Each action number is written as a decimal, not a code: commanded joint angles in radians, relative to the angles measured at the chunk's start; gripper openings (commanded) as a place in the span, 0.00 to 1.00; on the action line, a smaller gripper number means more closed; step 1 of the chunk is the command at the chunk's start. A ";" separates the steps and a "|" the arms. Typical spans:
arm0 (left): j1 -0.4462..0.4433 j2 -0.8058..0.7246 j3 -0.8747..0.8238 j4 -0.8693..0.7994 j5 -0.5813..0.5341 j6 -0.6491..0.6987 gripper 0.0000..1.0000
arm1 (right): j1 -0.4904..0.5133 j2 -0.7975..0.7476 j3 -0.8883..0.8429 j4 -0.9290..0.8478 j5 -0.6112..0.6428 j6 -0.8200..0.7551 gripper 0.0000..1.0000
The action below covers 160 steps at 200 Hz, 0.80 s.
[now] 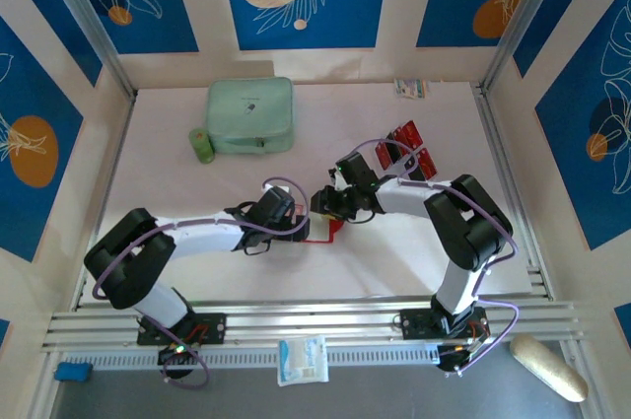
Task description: Put the credit cards into the card holder
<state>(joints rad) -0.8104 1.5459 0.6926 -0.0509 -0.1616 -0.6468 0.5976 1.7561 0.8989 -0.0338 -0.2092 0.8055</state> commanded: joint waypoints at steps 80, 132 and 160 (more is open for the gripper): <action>-0.008 -0.016 -0.041 -0.023 -0.015 -0.016 0.98 | -0.003 0.041 0.000 0.022 -0.043 0.020 0.46; -0.008 -0.053 -0.036 -0.036 -0.018 -0.014 0.98 | -0.001 0.002 0.012 0.034 -0.090 0.041 0.45; -0.006 -0.101 -0.028 -0.058 -0.030 -0.010 0.98 | 0.013 -0.038 0.031 0.010 -0.091 0.045 0.45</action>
<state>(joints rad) -0.8104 1.4990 0.6724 -0.0620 -0.1654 -0.6498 0.5968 1.7687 0.8951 -0.0044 -0.2665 0.8352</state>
